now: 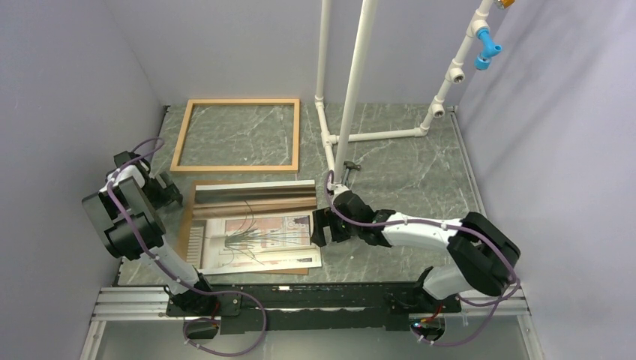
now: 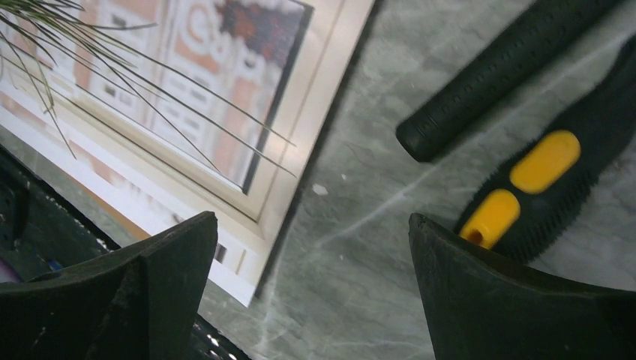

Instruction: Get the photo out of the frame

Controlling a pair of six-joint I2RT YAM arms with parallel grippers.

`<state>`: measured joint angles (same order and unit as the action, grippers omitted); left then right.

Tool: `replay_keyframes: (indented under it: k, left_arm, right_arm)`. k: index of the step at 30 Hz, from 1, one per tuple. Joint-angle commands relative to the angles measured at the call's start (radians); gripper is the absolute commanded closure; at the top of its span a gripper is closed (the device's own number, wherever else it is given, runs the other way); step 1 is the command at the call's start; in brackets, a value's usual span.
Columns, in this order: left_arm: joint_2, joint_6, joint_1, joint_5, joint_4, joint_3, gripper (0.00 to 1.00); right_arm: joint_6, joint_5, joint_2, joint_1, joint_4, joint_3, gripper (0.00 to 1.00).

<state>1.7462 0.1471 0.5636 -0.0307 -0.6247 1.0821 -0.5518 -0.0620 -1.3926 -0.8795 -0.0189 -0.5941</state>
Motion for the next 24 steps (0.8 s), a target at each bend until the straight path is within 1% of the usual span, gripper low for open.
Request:
replay_keyframes:
  k: [1,5,13,14,17,22,24]
  left_arm:
    - [0.019,-0.012,-0.003,-0.072,-0.014,0.013,0.01]
    - [0.011,-0.008,-0.011,-0.088,-0.018,0.009,0.01]
    - [-0.006,-0.008,-0.08,-0.101,-0.04,-0.007,0.01]
    - [-0.016,-0.006,-0.087,-0.11,-0.038,-0.013,0.01]
    - [-0.044,0.002,-0.096,-0.157,-0.028,-0.035,0.01]
    - [-0.085,0.006,-0.183,-0.199,-0.028,-0.062,0.01]
    - [-0.096,0.01,-0.204,-0.195,-0.028,-0.064,0.01]
  right_arm:
    - [0.009,-0.014,-0.073,-0.001,-0.017,-0.063,0.0]
    - [-0.035,0.0,-0.093,-0.021,0.004,-0.067,0.0]
    - [-0.112,0.052,-0.187,-0.1,0.014,-0.133,0.02]
    - [-0.116,0.058,-0.199,-0.108,0.039,-0.143,0.02]
    - [-0.12,0.059,-0.236,-0.121,0.043,-0.183,0.03]
    - [-0.12,0.06,-0.303,-0.143,0.039,-0.265,0.03]
    - [-0.116,0.059,-0.333,-0.149,0.024,-0.299,0.03]
